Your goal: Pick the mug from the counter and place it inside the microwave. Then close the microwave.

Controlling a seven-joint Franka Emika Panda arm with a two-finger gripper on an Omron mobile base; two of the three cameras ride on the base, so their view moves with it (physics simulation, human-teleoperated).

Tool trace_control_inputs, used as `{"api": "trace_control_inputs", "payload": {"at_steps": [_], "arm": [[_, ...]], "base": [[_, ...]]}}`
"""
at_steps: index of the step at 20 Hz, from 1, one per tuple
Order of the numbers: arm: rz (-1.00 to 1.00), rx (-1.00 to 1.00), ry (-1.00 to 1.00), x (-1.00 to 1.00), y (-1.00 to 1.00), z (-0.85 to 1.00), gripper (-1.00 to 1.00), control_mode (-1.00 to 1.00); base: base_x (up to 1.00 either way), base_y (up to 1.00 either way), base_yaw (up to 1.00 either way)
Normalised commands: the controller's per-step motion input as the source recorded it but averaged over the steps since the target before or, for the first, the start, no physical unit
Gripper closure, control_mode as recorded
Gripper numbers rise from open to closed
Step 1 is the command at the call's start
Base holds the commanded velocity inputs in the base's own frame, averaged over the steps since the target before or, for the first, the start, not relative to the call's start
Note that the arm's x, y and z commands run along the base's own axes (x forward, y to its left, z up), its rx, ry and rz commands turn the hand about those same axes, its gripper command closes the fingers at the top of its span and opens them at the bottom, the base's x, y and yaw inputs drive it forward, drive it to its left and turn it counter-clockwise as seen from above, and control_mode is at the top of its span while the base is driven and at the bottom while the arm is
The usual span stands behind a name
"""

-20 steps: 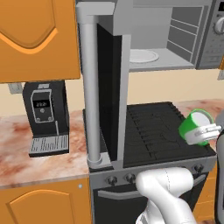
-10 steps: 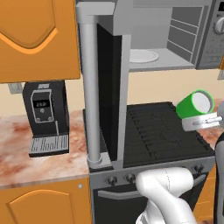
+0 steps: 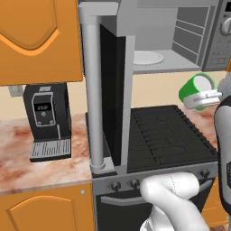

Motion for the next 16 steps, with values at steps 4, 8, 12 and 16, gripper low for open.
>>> {"api": "trace_control_inputs", "payload": {"at_steps": [4, 8, 12, 16], "arm": [[0.00, 0.00, 0.04, 0.24, -0.08, 0.27, 1.00, -1.00], [0.00, 0.00, 0.01, 0.00, 0.00, 0.34, 1.00, -1.00], [0.00, 0.00, 0.00, -0.01, 0.00, 0.23, 1.00, -1.00], [0.00, 0.00, 0.00, 0.09, 0.00, 0.27, 1.00, -1.00]], "base": [[0.00, 0.00, 0.00], [0.00, 0.00, 0.00], [0.00, 0.00, 0.00], [0.00, 0.00, 0.00]]}}
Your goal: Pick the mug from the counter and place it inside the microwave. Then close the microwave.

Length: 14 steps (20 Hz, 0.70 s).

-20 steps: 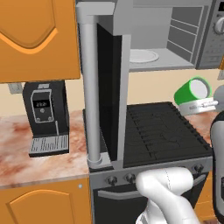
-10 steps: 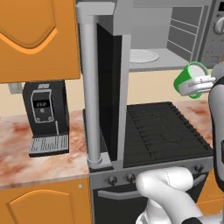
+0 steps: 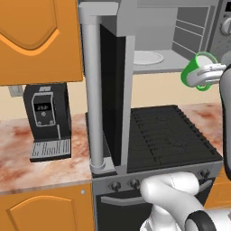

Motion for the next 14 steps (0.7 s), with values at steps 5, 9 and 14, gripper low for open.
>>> {"api": "trace_control_inputs", "payload": {"at_steps": [5, 9, 14], "arm": [[0.00, 0.00, 0.00, 0.19, 0.01, 0.22, 1.00, -1.00], [-0.03, 0.00, 0.00, 0.56, 0.00, 0.00, 1.00, -1.00], [-0.04, 0.00, 0.00, 0.72, 0.02, 0.00, 1.00, -1.00]], "base": [[0.00, 0.00, 0.00], [0.00, 0.00, 0.00], [0.00, 0.00, 0.00]]}}
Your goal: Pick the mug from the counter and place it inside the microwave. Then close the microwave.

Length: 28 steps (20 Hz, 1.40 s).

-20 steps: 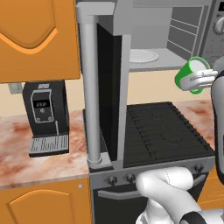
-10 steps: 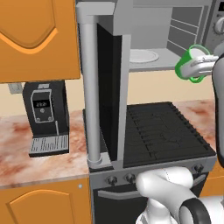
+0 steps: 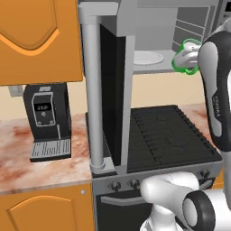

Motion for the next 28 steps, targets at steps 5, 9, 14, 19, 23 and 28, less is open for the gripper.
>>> {"api": "trace_control_inputs", "payload": {"at_steps": [5, 9, 14, 19, 23, 28], "arm": [[-0.05, 0.00, 0.00, 0.73, 0.05, 0.00, 1.00, -1.00], [-0.06, 0.00, 0.04, 0.75, 0.06, 0.00, 1.00, -1.00], [-0.05, 0.00, 0.07, 0.54, 0.01, -0.08, 1.00, -1.00], [-0.02, 0.00, 0.12, 0.44, 0.00, -0.05, 1.00, -1.00], [0.00, 0.00, 0.08, 0.34, 0.00, 0.00, 1.00, -1.00], [0.00, 0.00, 0.00, 0.37, 0.01, 0.00, 1.00, -1.00]], "base": [[0.00, 0.00, 0.00], [0.00, 0.00, 0.00], [0.00, 0.00, 0.00], [0.00, 0.00, 0.00], [0.00, 0.00, 0.00], [0.00, 0.00, 0.00]]}}
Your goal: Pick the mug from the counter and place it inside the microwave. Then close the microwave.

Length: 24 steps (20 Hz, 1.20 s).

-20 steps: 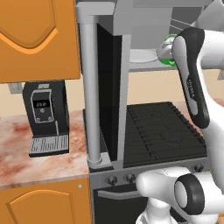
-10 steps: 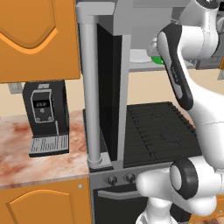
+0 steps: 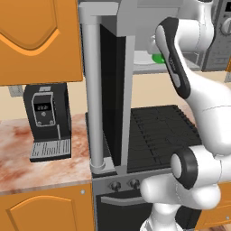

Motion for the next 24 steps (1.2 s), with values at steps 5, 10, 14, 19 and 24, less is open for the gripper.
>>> {"api": "trace_control_inputs", "payload": {"at_steps": [5, 10, 14, 19, 24], "arm": [[0.00, 0.00, 0.00, 0.38, 0.01, -0.07, 1.00, -1.00], [0.00, 0.00, 0.00, 0.41, 0.02, -0.09, 1.00, -1.00], [0.00, 0.00, 0.00, 0.43, 0.03, -0.21, 1.00, -1.00], [0.00, 0.00, 0.04, 0.41, 0.02, -0.23, 1.00, -1.00], [0.00, 0.00, 0.01, 0.42, 0.03, -0.04, 1.00, -1.00]], "base": [[0.00, 0.00, 0.00], [0.00, 0.00, 0.00], [0.00, 0.00, 0.00], [0.00, 0.00, 0.00], [0.00, 0.00, 0.00]]}}
